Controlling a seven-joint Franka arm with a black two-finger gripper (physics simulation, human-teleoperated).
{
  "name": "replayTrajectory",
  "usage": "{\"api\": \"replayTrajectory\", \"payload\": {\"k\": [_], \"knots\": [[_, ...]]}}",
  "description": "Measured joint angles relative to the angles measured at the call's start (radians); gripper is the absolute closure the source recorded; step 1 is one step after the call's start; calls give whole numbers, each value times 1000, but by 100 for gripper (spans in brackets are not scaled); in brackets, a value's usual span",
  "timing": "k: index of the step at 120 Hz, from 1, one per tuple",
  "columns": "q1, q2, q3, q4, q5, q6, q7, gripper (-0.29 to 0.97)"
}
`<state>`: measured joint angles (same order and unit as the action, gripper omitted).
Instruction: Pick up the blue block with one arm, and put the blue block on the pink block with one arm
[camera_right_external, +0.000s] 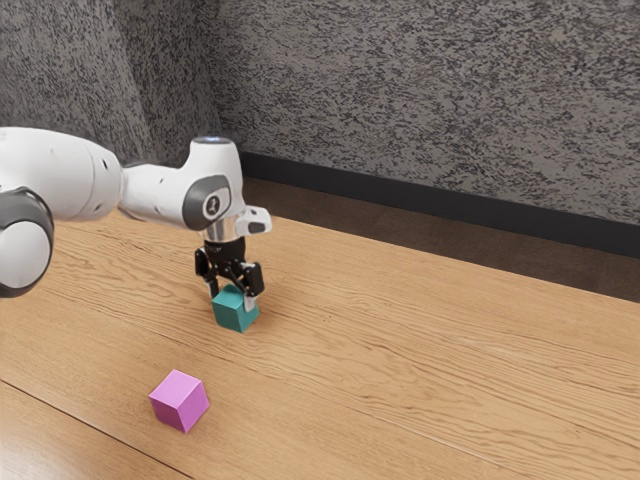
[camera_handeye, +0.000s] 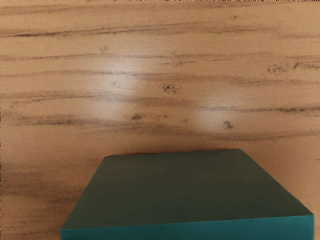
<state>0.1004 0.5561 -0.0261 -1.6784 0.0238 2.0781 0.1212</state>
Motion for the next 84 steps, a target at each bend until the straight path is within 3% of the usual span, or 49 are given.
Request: {"api": "replayTrajectory", "payload": {"k": [56, 84], "knots": [[-8, 17, 2, -6, -1, 40, 2, 1], [-14, 17, 2, -6, 0, 45, 2, 26]]}}
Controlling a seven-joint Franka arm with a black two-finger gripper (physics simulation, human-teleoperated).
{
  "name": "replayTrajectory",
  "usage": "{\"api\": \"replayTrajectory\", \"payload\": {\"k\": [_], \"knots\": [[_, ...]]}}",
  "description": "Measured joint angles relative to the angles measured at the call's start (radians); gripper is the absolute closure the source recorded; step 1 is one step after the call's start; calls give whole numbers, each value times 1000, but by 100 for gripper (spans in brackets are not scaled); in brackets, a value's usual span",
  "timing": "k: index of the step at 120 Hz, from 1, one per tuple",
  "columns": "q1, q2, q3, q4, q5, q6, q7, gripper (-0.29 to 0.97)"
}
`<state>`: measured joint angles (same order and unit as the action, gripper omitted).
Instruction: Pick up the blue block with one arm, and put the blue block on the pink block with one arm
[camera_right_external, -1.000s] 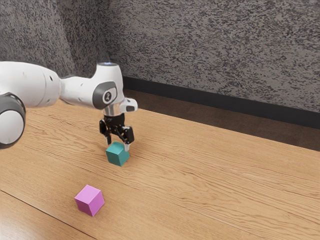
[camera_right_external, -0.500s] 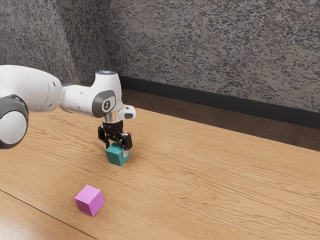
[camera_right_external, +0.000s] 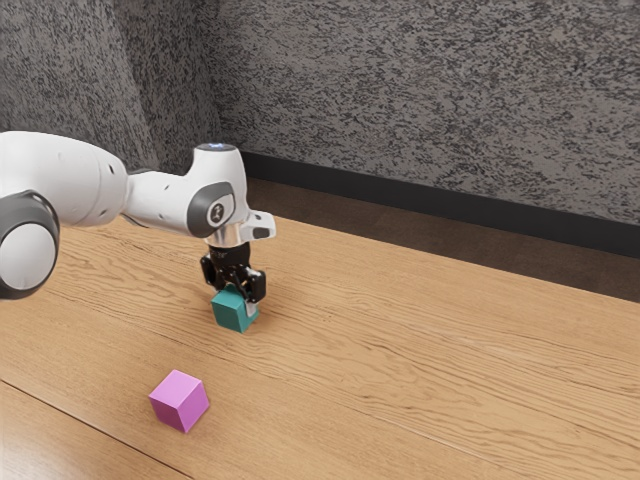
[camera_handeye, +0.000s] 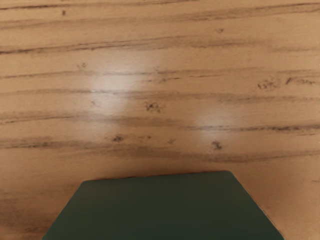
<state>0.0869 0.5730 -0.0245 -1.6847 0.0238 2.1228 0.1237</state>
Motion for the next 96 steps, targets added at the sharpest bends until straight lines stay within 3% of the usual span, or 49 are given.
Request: {"api": "replayTrajectory", "payload": {"k": [29, 60, 96], "knots": [[-22, -43, 0, -10, 2, -1, -7, 31], [-75, -460, 18, -415, -2, -3, -47, 33], [-129, -715, 20, -707, -5, 16, -90, 33]]}}
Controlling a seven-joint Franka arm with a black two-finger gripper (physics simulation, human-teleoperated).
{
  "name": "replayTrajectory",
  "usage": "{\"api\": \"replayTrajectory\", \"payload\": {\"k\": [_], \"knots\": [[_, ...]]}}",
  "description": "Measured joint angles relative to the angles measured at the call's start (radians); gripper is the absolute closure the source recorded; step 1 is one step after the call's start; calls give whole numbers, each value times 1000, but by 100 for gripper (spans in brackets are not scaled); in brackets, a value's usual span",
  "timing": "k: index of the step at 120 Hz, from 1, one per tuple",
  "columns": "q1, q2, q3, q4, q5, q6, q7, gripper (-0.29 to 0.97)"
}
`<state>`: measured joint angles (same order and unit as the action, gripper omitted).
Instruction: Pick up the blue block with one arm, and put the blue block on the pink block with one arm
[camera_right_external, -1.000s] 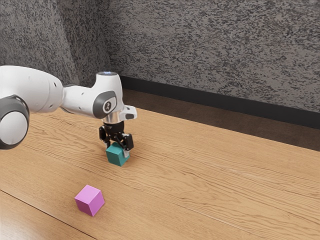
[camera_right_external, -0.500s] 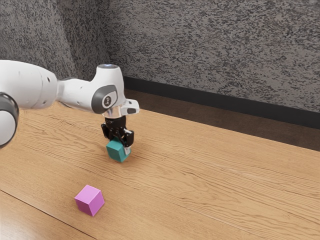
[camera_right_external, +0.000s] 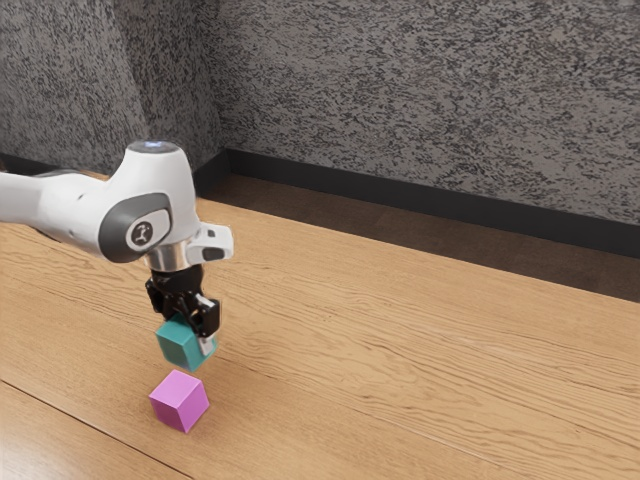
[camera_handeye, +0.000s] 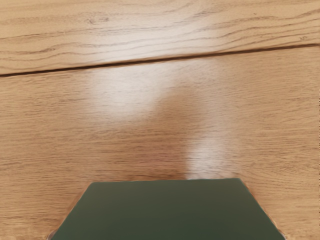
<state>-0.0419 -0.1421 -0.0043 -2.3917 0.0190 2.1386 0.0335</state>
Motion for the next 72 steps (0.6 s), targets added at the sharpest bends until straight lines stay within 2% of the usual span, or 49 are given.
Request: {"api": "replayTrajectory", "payload": {"k": [29, 72], "knots": [[-22, -79, -1, -101, 1, 15, -25, 33], [-11, -64, 0, -95, 13, 26, -48, 33]]}}
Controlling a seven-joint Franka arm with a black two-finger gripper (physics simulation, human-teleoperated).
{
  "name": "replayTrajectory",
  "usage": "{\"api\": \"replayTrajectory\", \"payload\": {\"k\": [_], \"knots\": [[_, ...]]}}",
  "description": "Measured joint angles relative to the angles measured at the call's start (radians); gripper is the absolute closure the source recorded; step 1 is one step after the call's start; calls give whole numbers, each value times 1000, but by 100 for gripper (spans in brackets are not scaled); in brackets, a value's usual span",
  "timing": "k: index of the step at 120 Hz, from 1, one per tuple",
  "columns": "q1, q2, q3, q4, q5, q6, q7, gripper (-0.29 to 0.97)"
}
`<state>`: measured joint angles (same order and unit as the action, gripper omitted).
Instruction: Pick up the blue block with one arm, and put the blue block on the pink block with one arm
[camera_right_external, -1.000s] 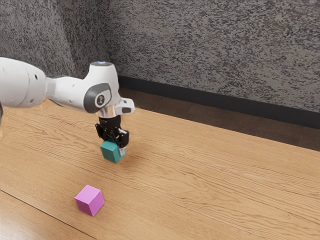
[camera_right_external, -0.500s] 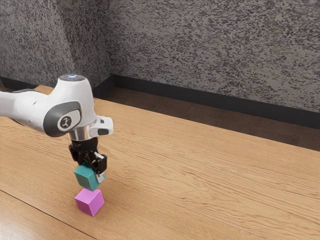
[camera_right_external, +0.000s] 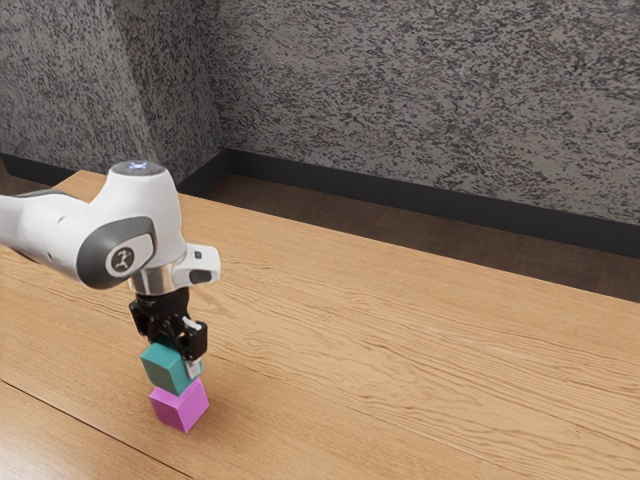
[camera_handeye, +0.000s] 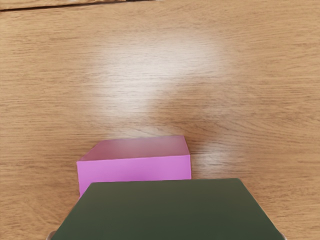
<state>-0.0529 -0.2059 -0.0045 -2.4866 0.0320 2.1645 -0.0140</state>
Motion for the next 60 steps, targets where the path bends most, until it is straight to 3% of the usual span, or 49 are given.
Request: {"api": "replayTrajectory", "payload": {"k": [60], "knots": [[12, 33, 0, 35, 30, 3, -11, 33]]}}
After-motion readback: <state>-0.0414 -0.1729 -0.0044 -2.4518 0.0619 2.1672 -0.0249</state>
